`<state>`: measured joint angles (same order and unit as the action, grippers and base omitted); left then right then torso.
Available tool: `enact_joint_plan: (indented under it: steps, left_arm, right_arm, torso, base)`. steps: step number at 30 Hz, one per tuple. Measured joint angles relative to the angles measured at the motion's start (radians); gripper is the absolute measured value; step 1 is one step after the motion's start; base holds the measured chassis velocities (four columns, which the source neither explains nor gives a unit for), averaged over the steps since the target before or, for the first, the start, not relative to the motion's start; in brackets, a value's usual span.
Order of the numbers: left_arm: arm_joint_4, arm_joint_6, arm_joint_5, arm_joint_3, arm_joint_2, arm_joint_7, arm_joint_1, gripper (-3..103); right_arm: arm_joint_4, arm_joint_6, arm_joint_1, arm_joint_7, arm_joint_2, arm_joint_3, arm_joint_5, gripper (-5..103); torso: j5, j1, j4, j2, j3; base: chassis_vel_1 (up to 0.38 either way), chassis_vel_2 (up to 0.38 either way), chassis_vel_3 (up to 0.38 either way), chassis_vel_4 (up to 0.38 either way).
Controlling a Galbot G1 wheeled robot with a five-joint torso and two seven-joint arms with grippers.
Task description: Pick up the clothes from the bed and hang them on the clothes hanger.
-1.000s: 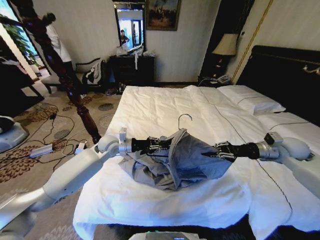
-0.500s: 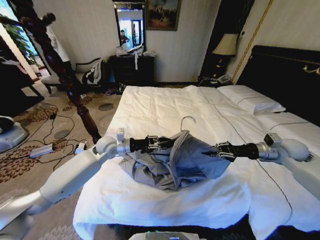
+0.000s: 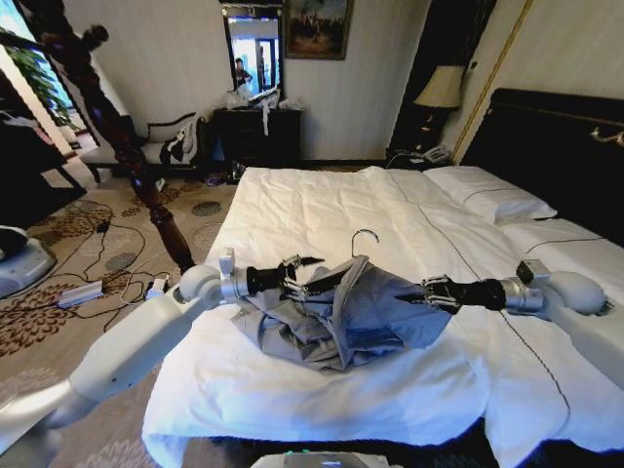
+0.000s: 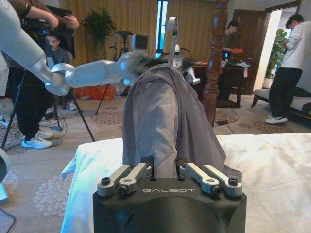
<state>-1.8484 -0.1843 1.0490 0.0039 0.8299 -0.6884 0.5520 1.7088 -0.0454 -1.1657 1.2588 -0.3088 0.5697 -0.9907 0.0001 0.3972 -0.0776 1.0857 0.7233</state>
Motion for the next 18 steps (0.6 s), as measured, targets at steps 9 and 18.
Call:
enact_joint_plan:
  steps: [9, 18]
  left_arm:
    - [0.126, -0.033, -0.053, -0.154, 0.054, 0.544, 0.035, 100]
    - [0.09, 0.113, -0.455, -0.208, 0.016, 0.688, 0.321, 100]
  right_arm:
    - [0.052, -0.032, 0.026, -0.004, -0.023, 0.023, 0.05, 18]
    - [0.091, -0.058, 0.026, -0.041, -0.035, 0.045, 0.051, 18]
  torso:
    - [-0.0002, 0.0, -0.0005, 0.0, 0.0]
    - [-0.0002, 0.0, -0.0004, 0.0, 0.0]
  base:
    - [0.0, 0.0, 0.0, 0.0]
    - [0.0, 0.0, 0.0, 0.0]
